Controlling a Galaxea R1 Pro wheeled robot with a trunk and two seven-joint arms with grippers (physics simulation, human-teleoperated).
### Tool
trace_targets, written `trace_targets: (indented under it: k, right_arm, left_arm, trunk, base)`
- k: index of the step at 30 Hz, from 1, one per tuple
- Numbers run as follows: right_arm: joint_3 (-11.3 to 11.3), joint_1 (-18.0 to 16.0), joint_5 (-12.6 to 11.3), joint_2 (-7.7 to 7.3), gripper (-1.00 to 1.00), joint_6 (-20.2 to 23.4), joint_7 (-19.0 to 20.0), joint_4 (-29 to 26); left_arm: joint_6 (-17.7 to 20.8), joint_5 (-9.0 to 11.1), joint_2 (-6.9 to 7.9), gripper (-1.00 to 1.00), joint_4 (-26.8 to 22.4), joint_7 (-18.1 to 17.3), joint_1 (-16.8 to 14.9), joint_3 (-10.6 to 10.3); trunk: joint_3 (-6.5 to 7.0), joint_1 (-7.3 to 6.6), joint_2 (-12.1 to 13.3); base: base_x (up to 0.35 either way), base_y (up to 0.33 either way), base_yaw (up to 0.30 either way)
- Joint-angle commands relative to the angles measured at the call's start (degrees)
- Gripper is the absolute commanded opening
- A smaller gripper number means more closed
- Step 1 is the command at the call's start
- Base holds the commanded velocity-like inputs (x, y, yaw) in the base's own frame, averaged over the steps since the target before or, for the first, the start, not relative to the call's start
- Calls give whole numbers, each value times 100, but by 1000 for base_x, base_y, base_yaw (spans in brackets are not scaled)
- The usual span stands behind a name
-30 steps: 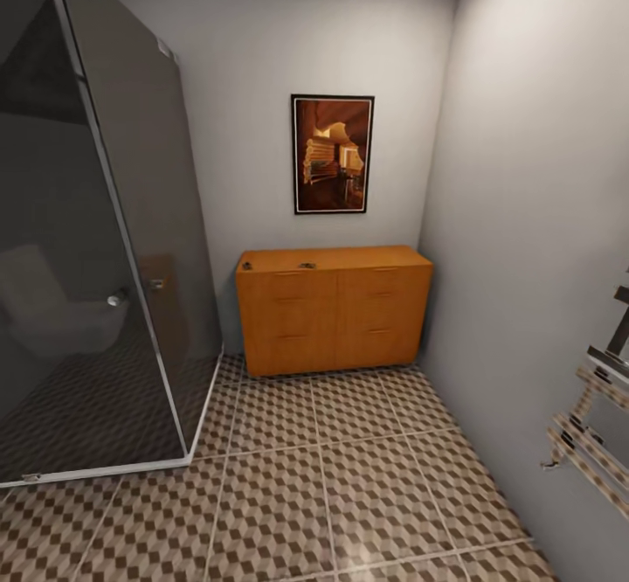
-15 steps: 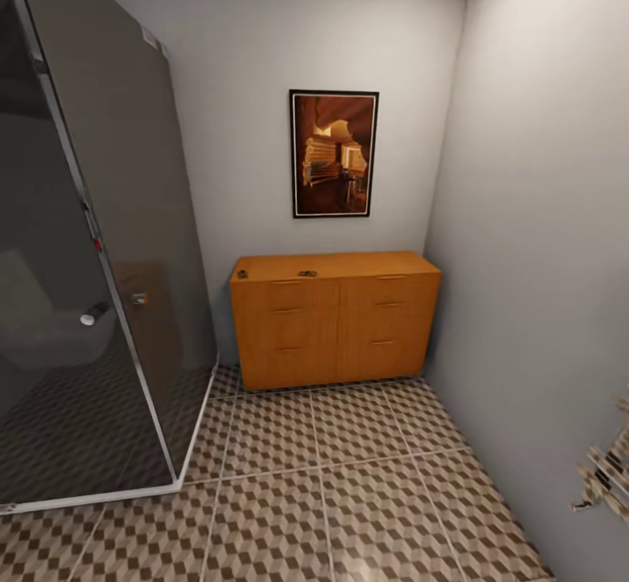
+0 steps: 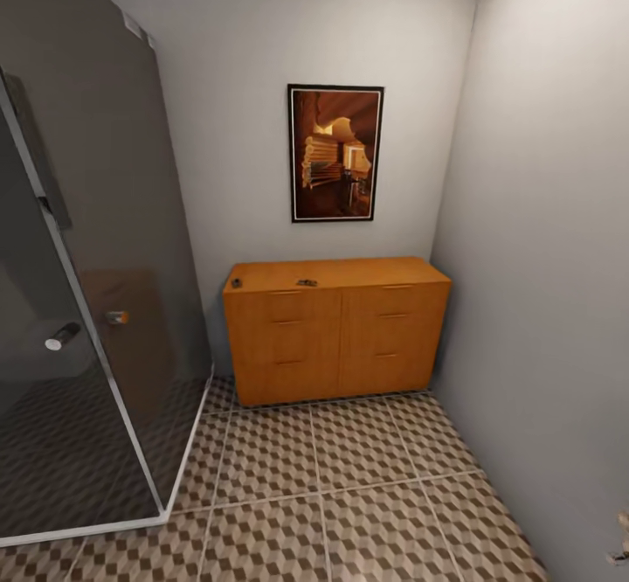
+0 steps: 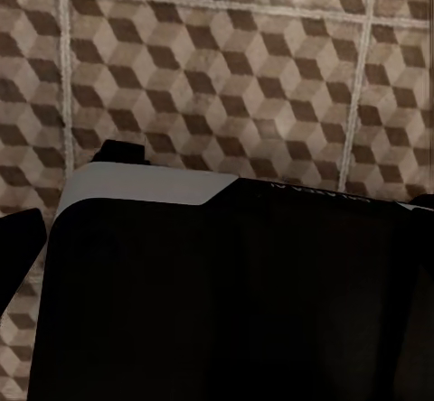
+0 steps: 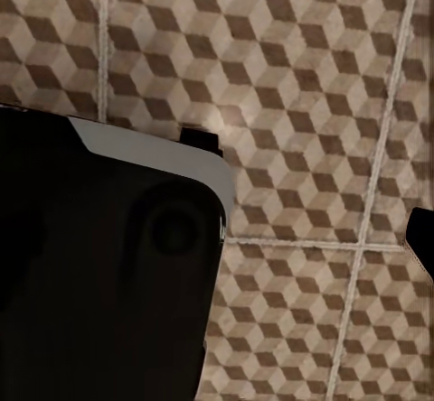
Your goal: Take the four mousetraps from the cabinet in the bathroom and place them on the bathroom floor. Make sure all four end up on the same floor surface, and ensure that at least two of them are either under or directly next to the same bathroom sink.
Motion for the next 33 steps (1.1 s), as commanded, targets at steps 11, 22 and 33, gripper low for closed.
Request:
trace_targets:
  k: [11, 22, 33]
  right_arm:
    - [34, -8, 28, 3, 100, -24, -31, 16]
    - [41, -8, 29, 6, 100, -49, -16, -24]
    - [38, -8, 28, 5, 100, -48, -7, -27]
  left_arm:
    - [-35, 42, 6, 100, 5, 15, -4, -36]
    - [-37, 42, 7, 100, 5, 15, -4, -37]
    - [-37, 42, 7, 100, 5, 15, -4, -37]
  trunk:
    - [-7, 4, -4]
    - [-7, 4, -4]
    - [-7, 4, -4]
  base:
    - [320, 0, 0]
    - [320, 0, 0]
    - [320, 0, 0]
